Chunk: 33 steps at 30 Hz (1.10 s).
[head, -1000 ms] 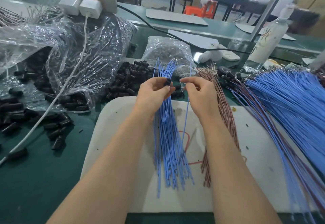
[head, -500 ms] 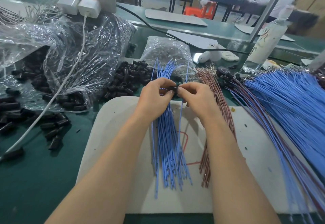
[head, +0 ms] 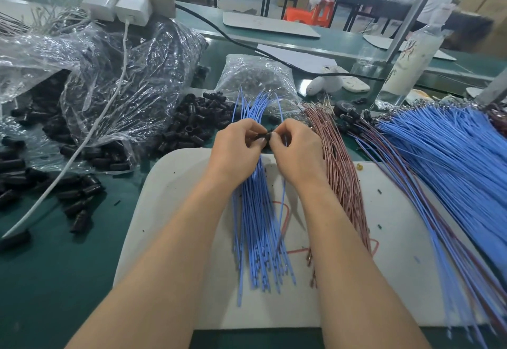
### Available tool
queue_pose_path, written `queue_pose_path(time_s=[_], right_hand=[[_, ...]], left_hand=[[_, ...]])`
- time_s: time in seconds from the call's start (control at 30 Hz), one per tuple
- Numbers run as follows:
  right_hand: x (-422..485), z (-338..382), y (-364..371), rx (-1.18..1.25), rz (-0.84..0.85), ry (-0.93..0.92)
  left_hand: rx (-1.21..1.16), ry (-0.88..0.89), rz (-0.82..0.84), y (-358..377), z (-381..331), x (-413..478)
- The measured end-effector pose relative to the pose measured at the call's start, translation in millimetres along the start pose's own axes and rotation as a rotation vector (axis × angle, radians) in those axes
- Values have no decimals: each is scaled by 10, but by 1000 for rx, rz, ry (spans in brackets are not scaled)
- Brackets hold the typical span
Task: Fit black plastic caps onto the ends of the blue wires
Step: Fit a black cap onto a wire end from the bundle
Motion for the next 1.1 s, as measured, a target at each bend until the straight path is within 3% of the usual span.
queue_pose_path(time_s=[0.4,0.5,0.63,0.87,1.1], right_hand=[[-3,-25,-58,119,-57,85],[1,-126,-17,286,-28,233],[78,-400,-189,557,-159,468],[89,-501,-312,120,-276,320],[77,-265,-167,116,-111,170]], left_hand=[[-102,-103,34,-19,-3,-15],[-191,-156,92,6,-4,-29],[-298,-275,103,-54,111,-39],[-365,-277,47,-56,86,-14],[-204,-155,-1,-69,78,7]])
Point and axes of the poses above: each hand's wrist, its own x-axis towards the middle knuckle, its own y-axis out of the palm, z = x × y, the point moved 9 cm from there along x, towards the middle knuckle, and after that the axes turned 14 degrees about -z, right-handed, at the moved point
